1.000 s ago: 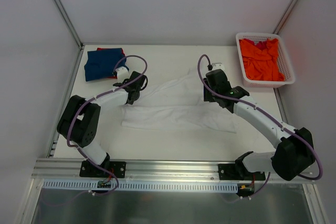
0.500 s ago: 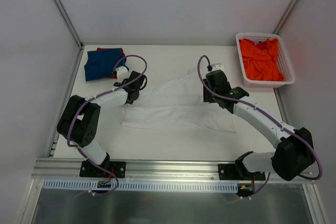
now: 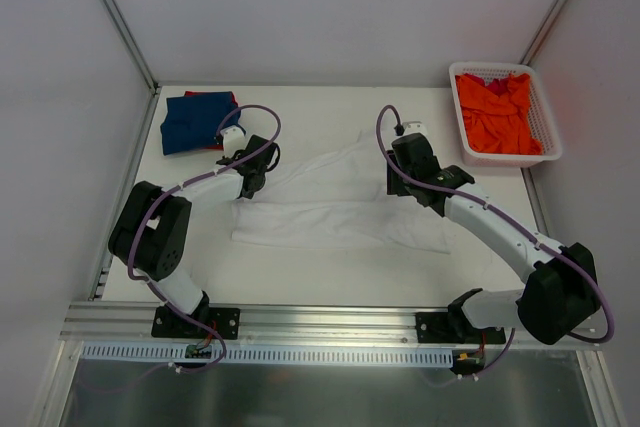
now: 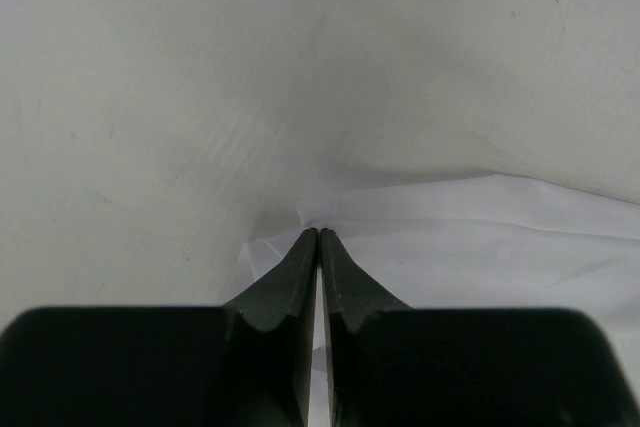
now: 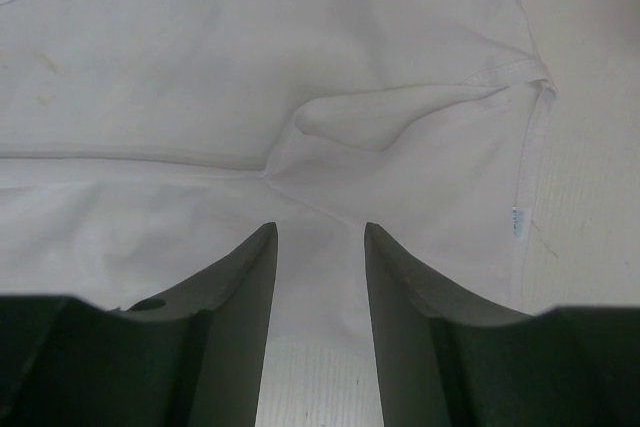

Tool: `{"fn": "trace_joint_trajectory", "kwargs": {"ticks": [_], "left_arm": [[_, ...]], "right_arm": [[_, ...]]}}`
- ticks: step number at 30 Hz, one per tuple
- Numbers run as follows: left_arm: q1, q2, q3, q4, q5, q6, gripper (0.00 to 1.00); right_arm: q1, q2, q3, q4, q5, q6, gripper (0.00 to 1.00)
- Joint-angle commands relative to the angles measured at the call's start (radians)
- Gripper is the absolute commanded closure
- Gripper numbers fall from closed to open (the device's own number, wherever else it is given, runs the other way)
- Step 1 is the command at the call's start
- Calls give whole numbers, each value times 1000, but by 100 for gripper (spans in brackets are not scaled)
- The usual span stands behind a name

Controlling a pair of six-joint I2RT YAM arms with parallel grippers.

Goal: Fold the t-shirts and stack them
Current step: Fold the tshirt

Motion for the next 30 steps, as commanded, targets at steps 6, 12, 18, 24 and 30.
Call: {"fn": "trace_joint_trajectory", "kwargs": {"ticks": [6,12,18,24,30], "left_arm": [[16,13,30,14,-4,8,100],[18,2,28,14,-1,12,100],[25,-16,28,16,3,27,100],[32,-28,21,22,22,34,100],[32,-21,22,28,31,38,100]], "right_arm": [[-1,-16,-1,25,-2,14,57],[-15,69,80,25,20,-14,56],[-78,256,250,25,-32,-39,56],[-161,486,491,-7,-114,-89,56],[-245,656,697,-41,-215,-117,56]]}}
